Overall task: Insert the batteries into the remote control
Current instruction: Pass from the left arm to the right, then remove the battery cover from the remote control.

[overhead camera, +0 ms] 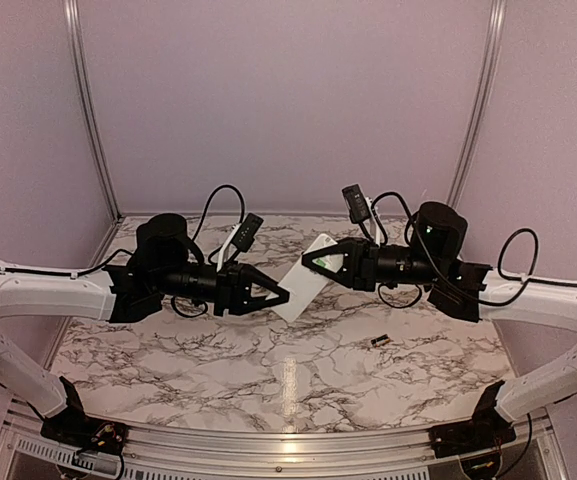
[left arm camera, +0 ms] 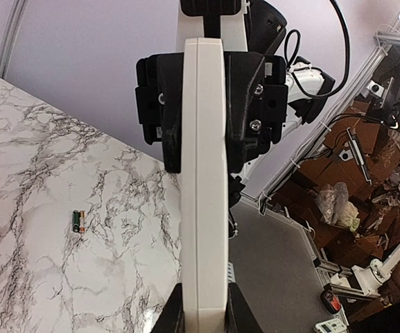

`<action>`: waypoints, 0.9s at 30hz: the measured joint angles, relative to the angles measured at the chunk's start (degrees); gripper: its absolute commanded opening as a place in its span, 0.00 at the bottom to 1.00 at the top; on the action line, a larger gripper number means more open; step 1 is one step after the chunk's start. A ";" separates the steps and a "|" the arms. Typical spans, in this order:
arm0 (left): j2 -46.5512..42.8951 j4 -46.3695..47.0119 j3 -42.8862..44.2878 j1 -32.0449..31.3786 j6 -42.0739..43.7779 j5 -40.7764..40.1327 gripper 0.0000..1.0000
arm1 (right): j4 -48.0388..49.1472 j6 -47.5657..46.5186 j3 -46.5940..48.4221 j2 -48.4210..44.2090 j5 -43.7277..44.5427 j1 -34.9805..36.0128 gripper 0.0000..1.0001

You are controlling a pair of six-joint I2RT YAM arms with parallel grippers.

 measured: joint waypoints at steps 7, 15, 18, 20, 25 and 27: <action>1.27 2.56 0.00 1.55 -2.62 3.15 0.32 | 3.87 2.21 -0.31 1.66 -2.36 -1.07 0.00; 2.75 3.54 -0.11 3.48 -4.98 0.83 0.66 | 3.96 3.76 -1.46 2.19 -3.23 -3.04 0.00; 2.75 2.03 -0.13 3.61 -4.81 -1.46 0.65 | 2.86 3.48 -1.49 2.16 -1.88 -3.41 0.00; 2.78 1.11 -0.13 3.61 -4.74 -2.67 0.63 | 1.92 3.23 -1.49 2.16 -0.52 -3.41 0.00; 4.81 0.39 -0.13 3.58 -5.77 -4.85 0.66 | -0.79 2.40 -1.49 2.16 4.31 -3.41 0.00; 6.19 0.37 -0.13 3.56 -6.54 -5.38 0.72 | -1.42 2.12 -1.49 2.16 6.05 -3.45 0.00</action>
